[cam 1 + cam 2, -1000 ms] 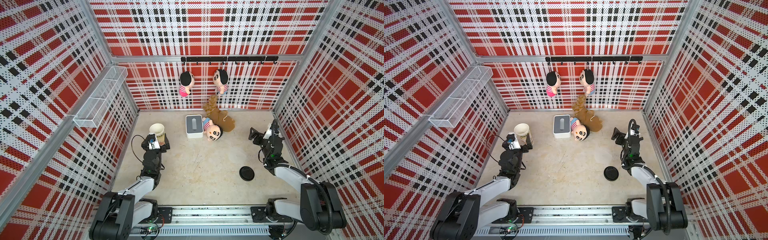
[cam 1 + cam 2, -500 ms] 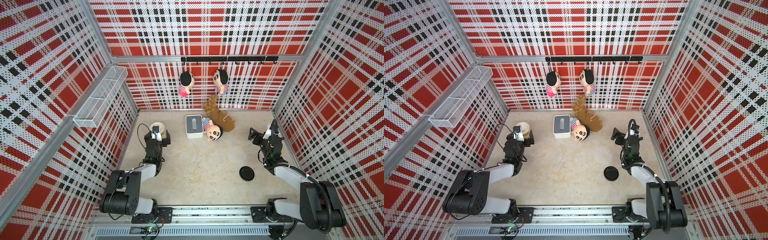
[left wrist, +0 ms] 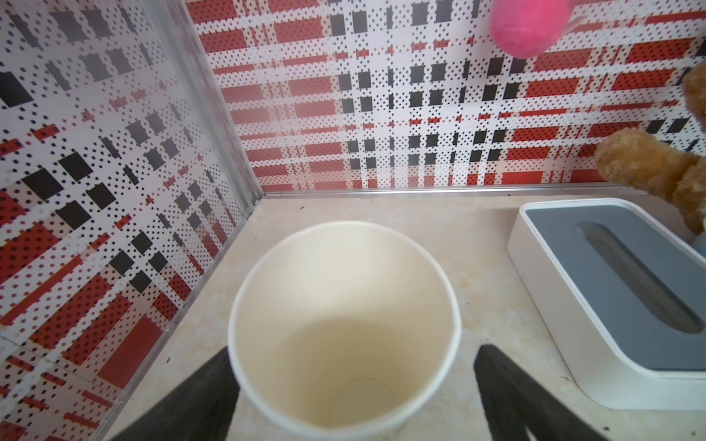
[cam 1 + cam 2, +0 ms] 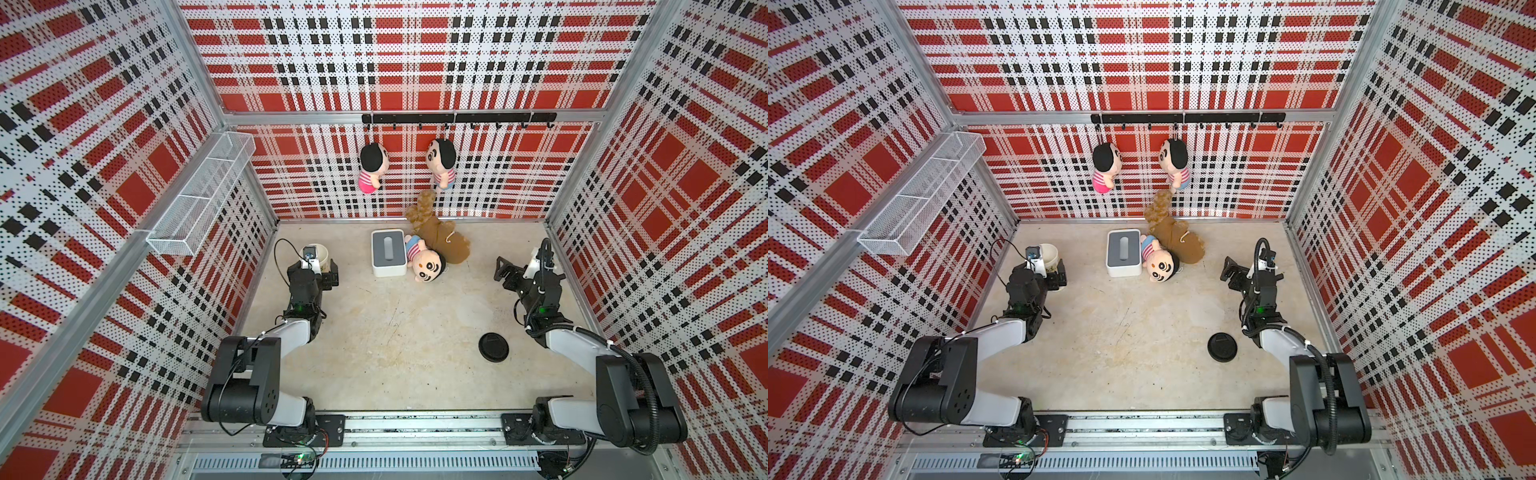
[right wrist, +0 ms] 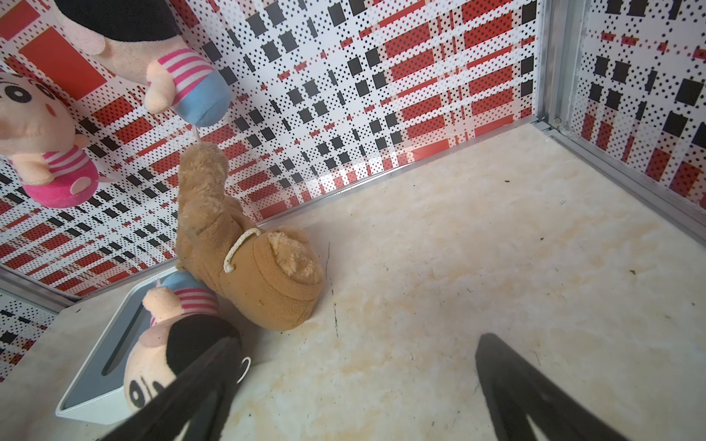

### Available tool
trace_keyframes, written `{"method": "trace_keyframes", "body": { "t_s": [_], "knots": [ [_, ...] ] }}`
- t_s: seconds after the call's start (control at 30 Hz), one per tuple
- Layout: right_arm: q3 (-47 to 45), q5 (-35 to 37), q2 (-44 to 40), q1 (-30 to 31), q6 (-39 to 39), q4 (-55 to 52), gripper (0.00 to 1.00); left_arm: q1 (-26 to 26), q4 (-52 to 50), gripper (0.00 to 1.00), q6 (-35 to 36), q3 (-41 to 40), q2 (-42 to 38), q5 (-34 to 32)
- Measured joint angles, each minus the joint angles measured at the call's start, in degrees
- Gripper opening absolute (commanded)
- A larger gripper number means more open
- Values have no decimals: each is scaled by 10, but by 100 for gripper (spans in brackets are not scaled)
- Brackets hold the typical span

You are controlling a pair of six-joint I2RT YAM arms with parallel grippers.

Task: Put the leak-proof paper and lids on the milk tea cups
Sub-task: Pick up the cup at the center of the board.

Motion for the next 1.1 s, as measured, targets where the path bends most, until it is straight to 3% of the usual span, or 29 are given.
{"method": "trace_keyframes", "body": {
  "t_s": [0.7, 0.87, 1.1],
  "knots": [
    [1, -16, 17, 0, 17, 27, 100, 33, -14, 99, 42, 54, 56, 35],
    [1, -17, 17, 1, 17, 28, 100, 33, -14, 87, 47, 55, 59, 44],
    [1, -21, 17, 1, 17, 27, 100, 33, -15, 83, 50, 55, 59, 61]
  ]
}}
